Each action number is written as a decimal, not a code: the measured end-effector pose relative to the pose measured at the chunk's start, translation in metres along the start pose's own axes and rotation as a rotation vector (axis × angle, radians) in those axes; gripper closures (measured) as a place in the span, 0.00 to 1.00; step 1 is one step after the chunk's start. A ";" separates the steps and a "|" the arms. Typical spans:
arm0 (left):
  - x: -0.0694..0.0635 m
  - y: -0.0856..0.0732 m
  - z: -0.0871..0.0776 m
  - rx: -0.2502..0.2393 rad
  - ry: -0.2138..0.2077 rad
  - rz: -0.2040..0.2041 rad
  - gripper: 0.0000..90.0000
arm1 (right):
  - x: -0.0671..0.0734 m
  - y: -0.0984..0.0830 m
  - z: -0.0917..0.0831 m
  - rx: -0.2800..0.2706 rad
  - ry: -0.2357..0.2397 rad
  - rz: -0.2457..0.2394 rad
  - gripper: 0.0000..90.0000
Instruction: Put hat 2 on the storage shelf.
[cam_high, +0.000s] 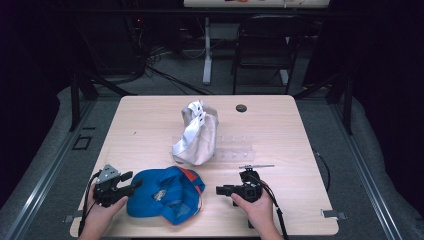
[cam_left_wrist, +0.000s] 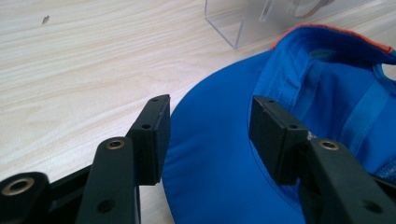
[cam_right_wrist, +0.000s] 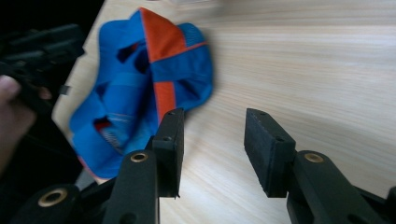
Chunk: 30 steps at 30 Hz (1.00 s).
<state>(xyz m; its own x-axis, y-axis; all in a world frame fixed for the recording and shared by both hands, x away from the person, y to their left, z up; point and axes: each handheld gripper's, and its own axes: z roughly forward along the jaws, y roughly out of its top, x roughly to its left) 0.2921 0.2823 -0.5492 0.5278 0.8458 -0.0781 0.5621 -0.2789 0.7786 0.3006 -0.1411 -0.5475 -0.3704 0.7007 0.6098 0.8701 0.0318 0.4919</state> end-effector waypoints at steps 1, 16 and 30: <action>-0.001 -0.001 0.000 -0.005 0.003 -0.005 0.54 | 0.000 0.001 0.001 0.005 0.021 0.005 0.65; -0.004 -0.007 -0.001 0.012 0.018 0.022 0.54 | 0.014 0.000 0.050 0.140 0.137 0.025 0.66; -0.006 -0.007 -0.001 0.024 0.020 0.033 0.55 | 0.013 -0.001 0.060 0.201 0.200 0.059 0.79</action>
<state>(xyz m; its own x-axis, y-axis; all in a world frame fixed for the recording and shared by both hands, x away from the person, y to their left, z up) 0.2844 0.2797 -0.5537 0.5336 0.8448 -0.0405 0.5599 -0.3170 0.7655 0.3141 -0.0886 -0.5776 -0.3568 0.5517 0.7539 0.9315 0.1497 0.3314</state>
